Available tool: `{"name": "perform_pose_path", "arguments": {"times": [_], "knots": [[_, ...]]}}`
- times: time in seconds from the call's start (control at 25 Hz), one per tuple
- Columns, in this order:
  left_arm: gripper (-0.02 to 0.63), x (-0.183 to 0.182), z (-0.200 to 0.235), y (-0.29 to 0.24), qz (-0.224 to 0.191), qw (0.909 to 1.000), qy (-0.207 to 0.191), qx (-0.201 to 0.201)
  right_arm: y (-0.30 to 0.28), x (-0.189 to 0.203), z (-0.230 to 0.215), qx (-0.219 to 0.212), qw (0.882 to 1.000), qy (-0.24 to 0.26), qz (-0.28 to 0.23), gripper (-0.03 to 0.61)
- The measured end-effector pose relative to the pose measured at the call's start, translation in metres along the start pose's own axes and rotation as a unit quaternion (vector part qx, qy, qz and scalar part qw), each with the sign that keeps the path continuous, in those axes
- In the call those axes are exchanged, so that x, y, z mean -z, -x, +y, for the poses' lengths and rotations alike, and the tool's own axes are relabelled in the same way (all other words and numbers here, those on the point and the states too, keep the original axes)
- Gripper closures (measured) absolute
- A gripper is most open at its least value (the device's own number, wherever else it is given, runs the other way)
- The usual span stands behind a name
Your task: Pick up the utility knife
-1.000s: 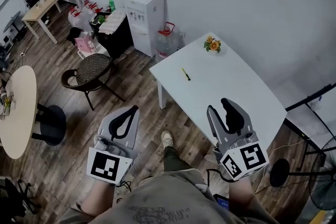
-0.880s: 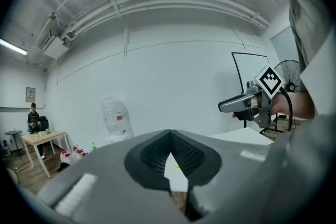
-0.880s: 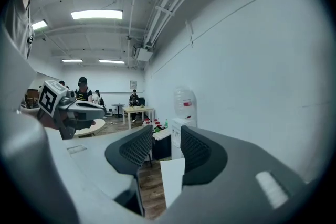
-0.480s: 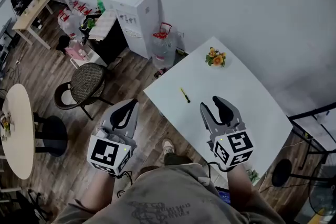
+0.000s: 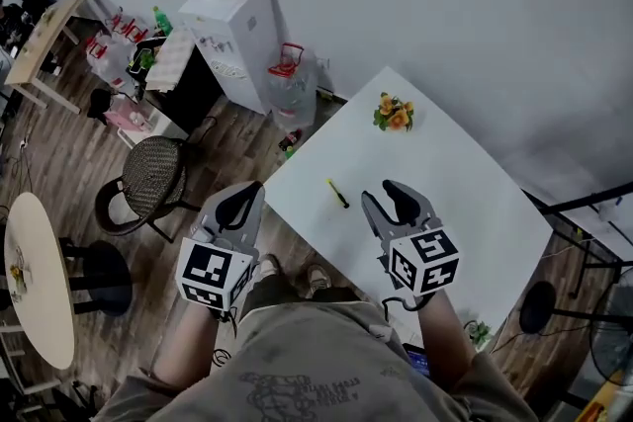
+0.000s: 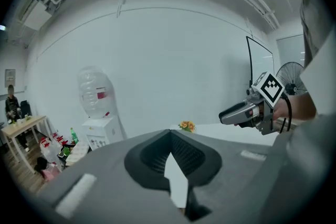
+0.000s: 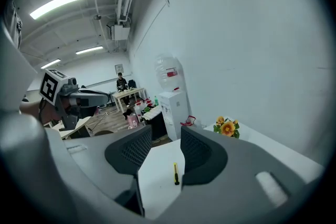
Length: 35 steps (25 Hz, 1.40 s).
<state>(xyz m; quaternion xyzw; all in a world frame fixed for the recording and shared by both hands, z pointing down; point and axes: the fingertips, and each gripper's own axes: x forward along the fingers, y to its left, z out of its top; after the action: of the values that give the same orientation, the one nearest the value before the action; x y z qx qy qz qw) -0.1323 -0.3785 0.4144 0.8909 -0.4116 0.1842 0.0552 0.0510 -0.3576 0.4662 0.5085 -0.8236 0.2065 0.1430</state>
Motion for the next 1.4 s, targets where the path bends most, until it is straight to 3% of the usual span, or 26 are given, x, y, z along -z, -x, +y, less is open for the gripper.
{"name": "perform_pose_path", "arguments": {"times": [0.32, 0.64, 1.08, 1.28, 1.4], "knots": [[0.613, 0.005, -0.002, -0.034, 0.021, 0.9975, -0.015, 0.065, -0.012, 0.026, -0.011, 0.041, 0.998, -0.036, 0.029, 0.391], [0.613, 0.007, 0.015, -0.075, 0.036, 0.9873, -0.046, 0.147, -0.024, 0.035, -0.019, 0.111, 0.99, -0.077, 0.038, 0.391], [0.613, -0.011, 0.019, -0.119, 0.037, 0.9515, -0.106, 0.286, -0.03, 0.027, -0.013, 0.219, 0.965, -0.14, 0.018, 0.391], [0.613, -0.009, 0.018, -0.126, 0.043, 0.9367, -0.124, 0.325, -0.029, 0.027, -0.004, 0.25, 0.954, -0.164, 0.008, 0.39], [0.613, -0.007, 0.016, -0.13, 0.044, 0.9323, -0.129, 0.335, -0.027, 0.032, 0.0, 0.262, 0.951, -0.166, 0.012, 0.39]]}}
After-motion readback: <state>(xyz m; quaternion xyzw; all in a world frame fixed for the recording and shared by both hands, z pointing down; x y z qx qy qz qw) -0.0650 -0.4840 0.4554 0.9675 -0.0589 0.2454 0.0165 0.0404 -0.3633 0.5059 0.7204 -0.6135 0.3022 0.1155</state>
